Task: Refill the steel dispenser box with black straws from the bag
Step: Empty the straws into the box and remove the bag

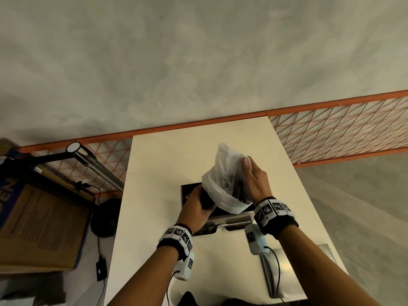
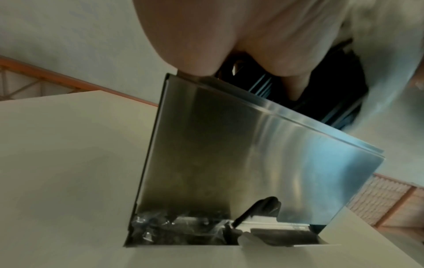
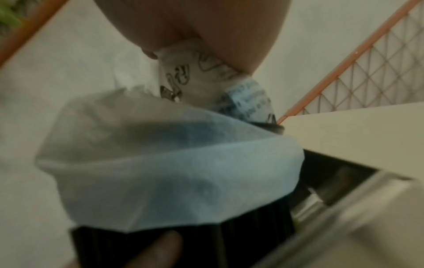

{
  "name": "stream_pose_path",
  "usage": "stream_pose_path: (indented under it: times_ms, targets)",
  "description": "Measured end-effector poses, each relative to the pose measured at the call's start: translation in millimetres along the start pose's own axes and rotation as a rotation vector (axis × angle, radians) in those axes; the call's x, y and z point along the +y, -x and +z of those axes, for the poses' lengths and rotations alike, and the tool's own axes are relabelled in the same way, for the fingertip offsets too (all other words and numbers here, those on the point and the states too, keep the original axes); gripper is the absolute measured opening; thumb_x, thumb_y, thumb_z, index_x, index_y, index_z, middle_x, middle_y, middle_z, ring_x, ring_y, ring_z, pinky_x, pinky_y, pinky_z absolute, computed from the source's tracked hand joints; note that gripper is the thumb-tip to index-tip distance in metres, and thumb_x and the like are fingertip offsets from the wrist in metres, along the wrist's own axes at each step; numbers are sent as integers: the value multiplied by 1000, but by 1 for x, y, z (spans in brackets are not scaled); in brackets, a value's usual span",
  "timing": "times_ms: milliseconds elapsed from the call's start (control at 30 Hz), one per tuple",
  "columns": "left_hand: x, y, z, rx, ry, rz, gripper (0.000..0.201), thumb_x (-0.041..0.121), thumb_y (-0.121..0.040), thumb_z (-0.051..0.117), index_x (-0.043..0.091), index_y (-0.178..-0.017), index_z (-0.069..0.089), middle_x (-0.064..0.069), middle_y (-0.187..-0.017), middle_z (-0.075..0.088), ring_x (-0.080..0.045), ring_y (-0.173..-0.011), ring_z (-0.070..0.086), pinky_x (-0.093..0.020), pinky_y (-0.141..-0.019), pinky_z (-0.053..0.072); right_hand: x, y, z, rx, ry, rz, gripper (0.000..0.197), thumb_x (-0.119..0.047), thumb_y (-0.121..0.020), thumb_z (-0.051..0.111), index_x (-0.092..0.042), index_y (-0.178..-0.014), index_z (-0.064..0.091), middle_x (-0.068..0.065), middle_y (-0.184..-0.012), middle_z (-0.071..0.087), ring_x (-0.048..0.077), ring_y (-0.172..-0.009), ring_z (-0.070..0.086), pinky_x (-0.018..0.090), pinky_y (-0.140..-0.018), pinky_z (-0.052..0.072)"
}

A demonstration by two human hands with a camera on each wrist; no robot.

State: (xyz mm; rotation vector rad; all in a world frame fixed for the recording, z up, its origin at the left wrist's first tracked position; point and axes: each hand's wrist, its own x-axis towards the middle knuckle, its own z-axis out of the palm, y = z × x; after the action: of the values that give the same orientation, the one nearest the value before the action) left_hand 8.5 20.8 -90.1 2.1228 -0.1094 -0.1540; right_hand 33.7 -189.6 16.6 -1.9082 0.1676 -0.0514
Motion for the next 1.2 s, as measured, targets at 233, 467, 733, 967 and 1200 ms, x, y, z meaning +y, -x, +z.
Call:
stream_pose_path:
  times_ms: [233, 467, 733, 967, 1200]
  targets:
    - [-2, -1, -2, 3, -44, -4, 55, 53, -96, 64, 33, -144, 46, 12, -140, 58, -10, -126, 57, -36, -103, 51, 41, 13, 16, -122, 325, 10, 43, -48, -94, 57, -18, -124, 58, 9, -117, 67, 30, -106, 62, 31, -84, 45]
    - [0, -2, -2, 20, -42, 11, 51, 49, -95, 68, 33, -139, 47, 8, -139, 57, -15, -127, 57, -42, -101, 53, 26, 11, 20, -130, 265, -39, 24, -35, -103, 45, -18, -112, 59, 8, -102, 69, 29, -91, 61, 30, -73, 39]
    - [2, -6, 0, 52, 102, 51, 56, 43, -90, 77, 40, -138, 49, 18, -130, 63, -2, -124, 59, -39, -104, 53, 10, 12, 30, -129, 277, -159, 29, -41, -105, 36, -22, -90, 52, -5, -79, 62, 11, -68, 54, 24, -60, 37]
    - [1, -1, 7, 27, -328, 85, 68, 75, -79, 61, 32, -131, 51, 5, -135, 48, -22, -123, 54, -50, -105, 47, 32, 7, 18, -95, 306, 3, 27, -44, -103, 38, -23, -109, 54, 1, -94, 65, 27, -84, 59, 31, -71, 40]
    - [5, 2, 5, -5, -301, 59, 111, 77, -57, 80, 27, -146, 39, 5, -146, 41, -19, -136, 44, -48, -111, 44, 5, 5, 7, 40, 9, 30, 41, -43, -104, 40, -11, -103, 66, 5, -91, 65, 21, -84, 59, 33, -75, 47]
